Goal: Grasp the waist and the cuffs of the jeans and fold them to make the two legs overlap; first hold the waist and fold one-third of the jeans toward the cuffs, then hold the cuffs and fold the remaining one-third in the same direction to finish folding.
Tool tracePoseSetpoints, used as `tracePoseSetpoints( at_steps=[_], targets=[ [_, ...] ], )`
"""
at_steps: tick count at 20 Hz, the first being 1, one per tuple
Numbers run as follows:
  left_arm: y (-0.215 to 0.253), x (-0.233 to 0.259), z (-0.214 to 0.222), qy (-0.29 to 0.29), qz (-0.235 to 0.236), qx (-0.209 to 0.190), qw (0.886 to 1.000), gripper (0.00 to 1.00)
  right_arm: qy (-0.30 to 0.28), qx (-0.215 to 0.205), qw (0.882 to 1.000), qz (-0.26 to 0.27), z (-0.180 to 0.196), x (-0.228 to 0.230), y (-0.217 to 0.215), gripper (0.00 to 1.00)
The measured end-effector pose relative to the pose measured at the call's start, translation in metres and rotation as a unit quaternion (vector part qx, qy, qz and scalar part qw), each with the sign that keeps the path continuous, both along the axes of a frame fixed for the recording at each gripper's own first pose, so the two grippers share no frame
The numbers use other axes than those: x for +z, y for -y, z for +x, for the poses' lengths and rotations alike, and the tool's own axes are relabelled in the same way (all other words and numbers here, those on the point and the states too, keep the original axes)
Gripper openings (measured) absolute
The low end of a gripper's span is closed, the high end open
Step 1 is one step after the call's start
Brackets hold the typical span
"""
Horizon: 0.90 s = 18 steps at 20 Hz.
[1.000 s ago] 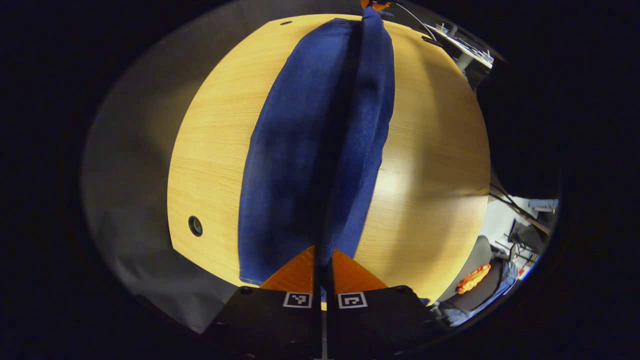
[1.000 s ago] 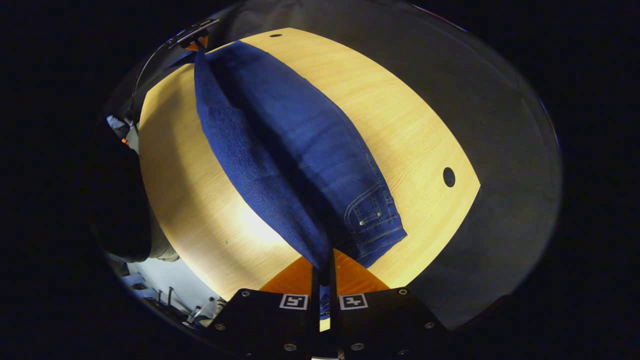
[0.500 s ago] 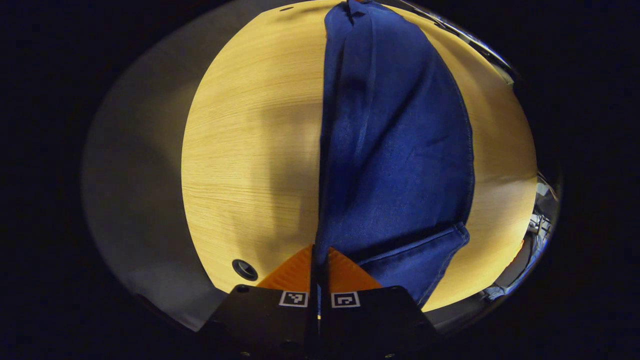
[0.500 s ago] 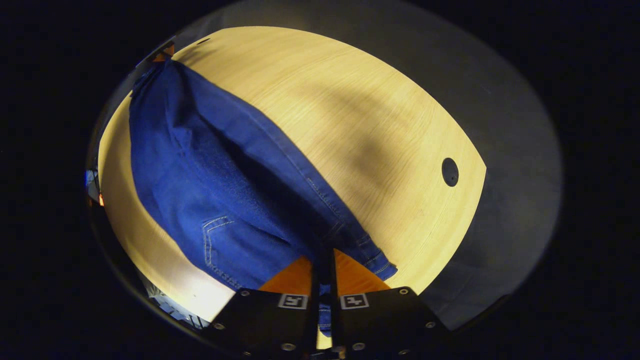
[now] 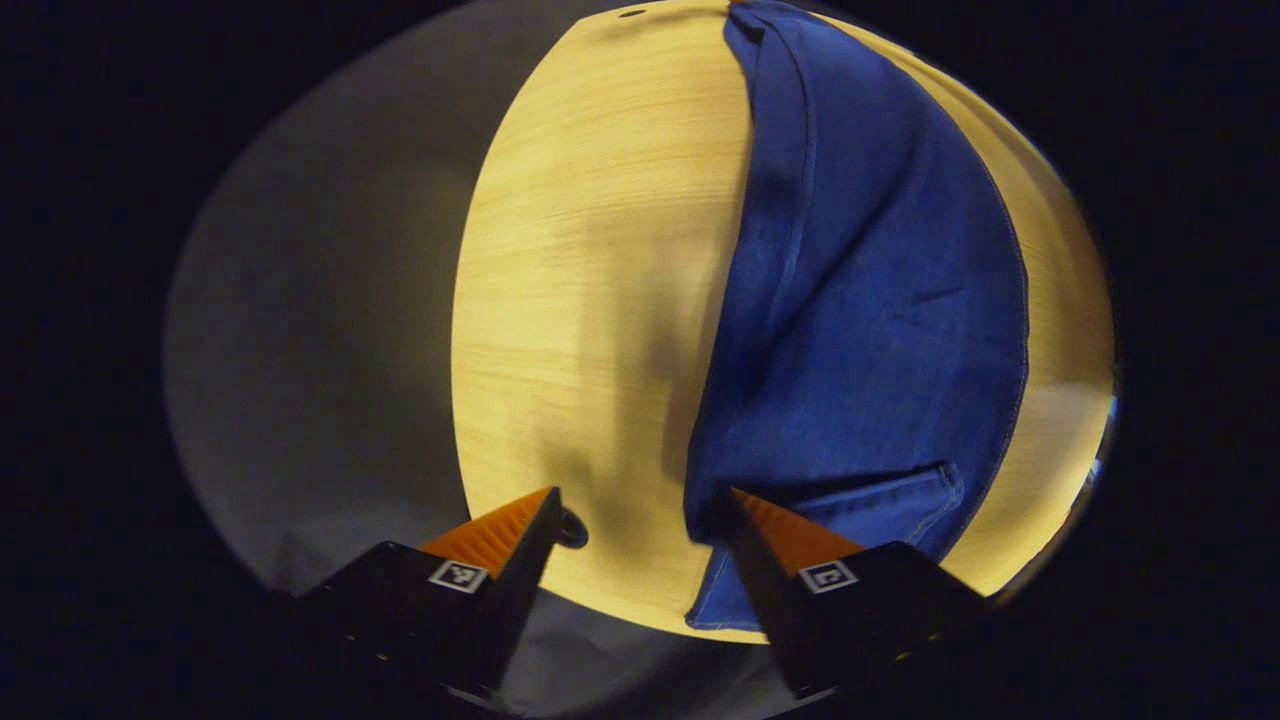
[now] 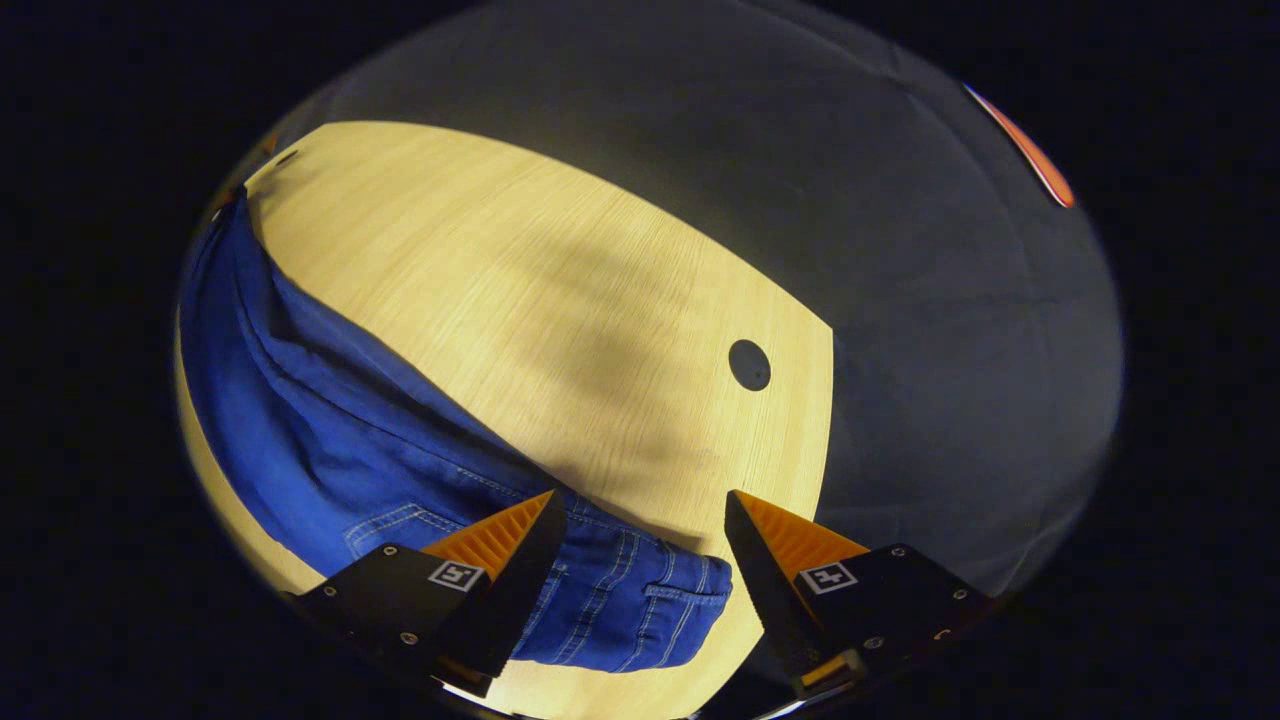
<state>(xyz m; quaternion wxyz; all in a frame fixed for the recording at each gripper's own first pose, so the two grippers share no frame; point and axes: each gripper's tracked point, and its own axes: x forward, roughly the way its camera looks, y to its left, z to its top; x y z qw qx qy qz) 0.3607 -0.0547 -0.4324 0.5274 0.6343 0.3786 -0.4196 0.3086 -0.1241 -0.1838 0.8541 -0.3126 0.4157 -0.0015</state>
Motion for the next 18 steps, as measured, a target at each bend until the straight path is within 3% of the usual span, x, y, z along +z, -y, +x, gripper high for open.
tracePoseSetpoints(
  at_steps=[1, 4, 7, 11, 14, 16, 18],
  targets=[
    [0.001, 0.002, -0.002, 0.003, -0.014, 0.012, 1.000, 1.00, 0.011, -0.009, 1.000, 0.014, 0.003, -0.018, 0.008, 0.99],
    [0.009, 0.015, 0.009, 0.010, -0.073, 0.056, 0.996, 0.99, 0.040, -0.044, 0.996, 0.062, -0.020, -0.005, 0.002, 0.99],
    [0.017, 0.017, 0.008, -0.014, -0.095, 0.078, 0.992, 1.00, 0.052, -0.081, 0.989, 0.116, -0.028, -0.012, 0.018, 0.99],
    [0.036, 0.031, 0.015, -0.024, -0.159, 0.147, 0.976, 1.00, 0.068, -0.105, 0.980, 0.157, -0.035, -0.017, 0.030, 0.99],
    [0.041, 0.050, 0.035, 0.015, -0.187, 0.175, 0.966, 1.00, 0.082, -0.113, 0.972, 0.188, -0.036, -0.021, 0.036, 0.99],
    [0.048, 0.064, 0.046, 0.037, -0.221, 0.205, 0.953, 0.99, 0.099, -0.125, 0.964, 0.211, -0.036, -0.020, 0.038, 0.99],
    [0.060, 0.087, 0.052, 0.051, -0.299, 0.235, 0.923, 0.99, 0.121, -0.138, 0.954, 0.236, -0.038, -0.016, 0.041, 0.99]
  ],
)
